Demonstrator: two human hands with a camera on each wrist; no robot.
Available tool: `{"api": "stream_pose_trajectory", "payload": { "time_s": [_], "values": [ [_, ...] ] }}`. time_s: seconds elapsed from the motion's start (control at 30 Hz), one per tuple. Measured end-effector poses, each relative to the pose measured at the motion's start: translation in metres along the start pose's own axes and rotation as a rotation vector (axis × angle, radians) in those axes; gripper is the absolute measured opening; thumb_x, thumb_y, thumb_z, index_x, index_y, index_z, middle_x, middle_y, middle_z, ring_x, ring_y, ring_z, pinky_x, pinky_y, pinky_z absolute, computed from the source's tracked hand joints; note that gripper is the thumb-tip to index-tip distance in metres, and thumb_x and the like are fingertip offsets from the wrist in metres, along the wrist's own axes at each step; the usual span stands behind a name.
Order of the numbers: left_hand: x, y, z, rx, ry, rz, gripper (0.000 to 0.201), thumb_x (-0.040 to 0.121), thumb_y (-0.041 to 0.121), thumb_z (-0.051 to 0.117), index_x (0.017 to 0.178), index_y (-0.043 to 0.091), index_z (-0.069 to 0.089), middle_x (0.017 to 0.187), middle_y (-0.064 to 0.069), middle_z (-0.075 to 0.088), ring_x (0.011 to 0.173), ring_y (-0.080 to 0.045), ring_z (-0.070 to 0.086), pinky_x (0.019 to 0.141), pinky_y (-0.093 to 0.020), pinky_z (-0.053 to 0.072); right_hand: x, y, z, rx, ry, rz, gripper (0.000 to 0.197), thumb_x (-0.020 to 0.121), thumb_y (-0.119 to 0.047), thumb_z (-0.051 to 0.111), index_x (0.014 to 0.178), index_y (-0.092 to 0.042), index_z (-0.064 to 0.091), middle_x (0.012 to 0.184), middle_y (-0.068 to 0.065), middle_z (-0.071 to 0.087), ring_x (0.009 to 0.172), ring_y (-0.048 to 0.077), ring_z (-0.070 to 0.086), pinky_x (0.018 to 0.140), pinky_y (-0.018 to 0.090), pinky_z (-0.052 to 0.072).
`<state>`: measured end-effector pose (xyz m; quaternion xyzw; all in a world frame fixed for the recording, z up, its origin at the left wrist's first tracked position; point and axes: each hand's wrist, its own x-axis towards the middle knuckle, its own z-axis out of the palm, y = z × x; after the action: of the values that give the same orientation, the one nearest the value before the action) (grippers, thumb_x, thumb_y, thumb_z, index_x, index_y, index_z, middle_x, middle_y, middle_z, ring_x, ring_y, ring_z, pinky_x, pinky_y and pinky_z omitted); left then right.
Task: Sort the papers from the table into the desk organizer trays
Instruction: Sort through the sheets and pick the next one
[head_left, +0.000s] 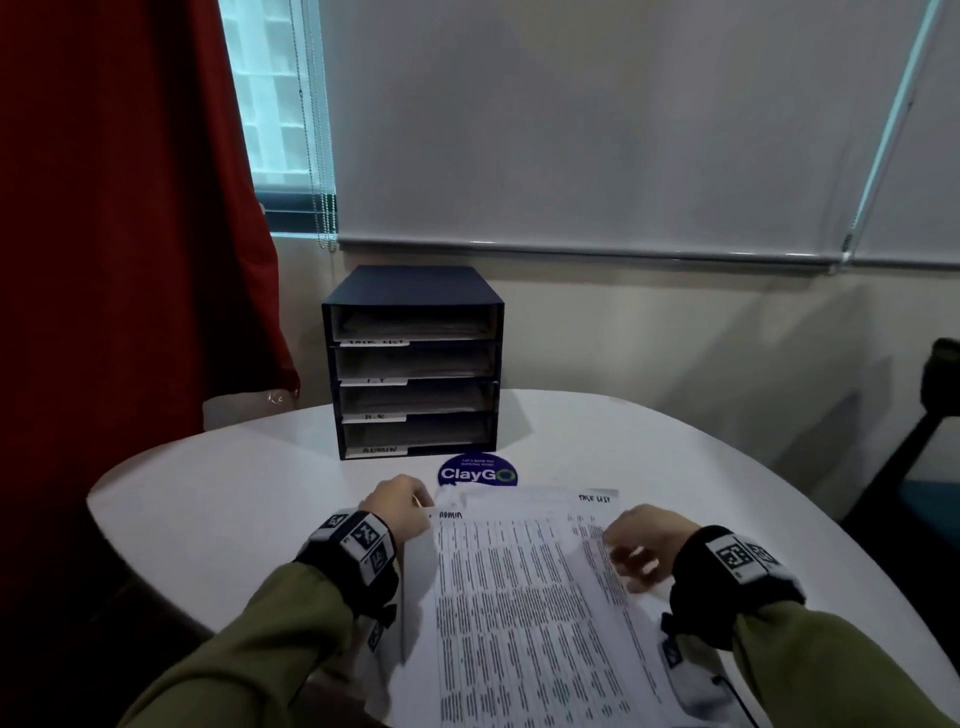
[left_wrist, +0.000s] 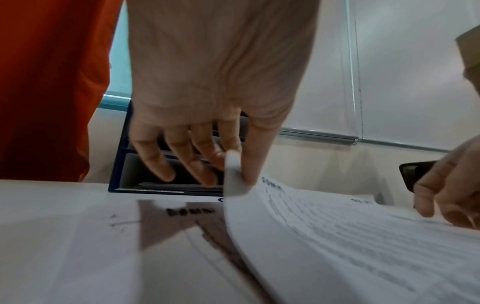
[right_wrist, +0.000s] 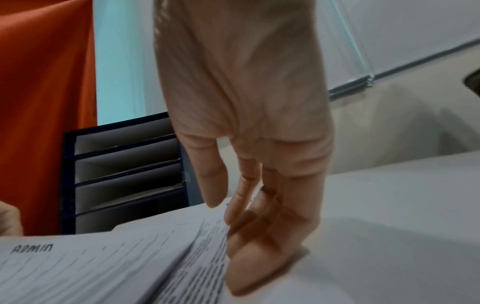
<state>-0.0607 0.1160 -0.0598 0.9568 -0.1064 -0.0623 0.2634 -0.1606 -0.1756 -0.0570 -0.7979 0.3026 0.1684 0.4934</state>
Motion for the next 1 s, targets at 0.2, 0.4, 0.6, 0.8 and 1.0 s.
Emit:
{"api": "stream_pose_trajectory", "payload": {
  "time_s": [0.2,0.4,0.6,0.8,1.0],
  "values": [
    [-0.013,0.014,-0.006,-0.465,-0.237,0.113,0.011,0.085,0.006,0.059,0.084,0.016,0.061,0.084,-0.007,0.053,0.071,-0.017,0.056,0.054,-0.023,0.052,-0.014,0.012,-0.007,0.092,-0.014,-0.146,0.019,0.077,-0.007,0.069,0.079,-0.012,0.051,0.055,0.005,0.050,0.049,0.021,0.048,0.052,0.028,0.043],
    [-0.018,0.003,0.014,-0.236,-0.168,-0.040,0.017,0.094,0.018,0.049,0.104,0.013,0.062,0.102,-0.009,0.058,0.081,-0.020,0.056,0.071,-0.030,0.049,-0.009,0.015,0.005,-0.102,0.007,-0.070,0.016,0.073,0.001,0.062,0.072,-0.010,0.050,0.061,0.010,0.047,0.052,0.019,0.045,0.052,0.026,0.042],
    [-0.021,-0.024,0.016,0.340,-0.108,-0.156,0.042,0.082,0.032,0.058,0.122,0.025,0.047,0.131,-0.007,0.039,0.120,-0.030,0.045,0.102,-0.040,0.041,-0.005,0.017,0.006,-0.142,0.020,-0.086,0.020,0.067,0.013,0.051,0.073,-0.006,0.050,0.063,0.010,0.045,0.050,0.021,0.047,0.056,0.030,0.046],
    [-0.015,-0.036,-0.001,0.249,-0.204,-0.197,0.060,0.078,0.038,0.073,0.127,0.015,0.046,0.130,-0.007,0.050,0.107,-0.022,0.051,0.087,-0.031,0.041,-0.006,0.019,0.004,-0.095,-0.012,-0.090,0.022,0.071,0.017,0.049,0.068,-0.006,0.047,0.065,0.010,0.042,0.050,0.020,0.046,0.051,0.027,0.043],
    [-0.021,-0.042,-0.003,0.244,-0.177,-0.232,0.037,0.082,0.016,0.065,0.117,0.014,0.054,0.128,-0.009,0.056,0.109,-0.023,0.055,0.081,-0.026,0.043,-0.005,0.030,0.000,0.029,-0.039,-0.134,0.026,0.069,0.019,0.050,0.059,-0.005,0.045,0.058,0.006,0.038,0.048,0.020,0.041,0.052,0.029,0.040]
  ]
}}
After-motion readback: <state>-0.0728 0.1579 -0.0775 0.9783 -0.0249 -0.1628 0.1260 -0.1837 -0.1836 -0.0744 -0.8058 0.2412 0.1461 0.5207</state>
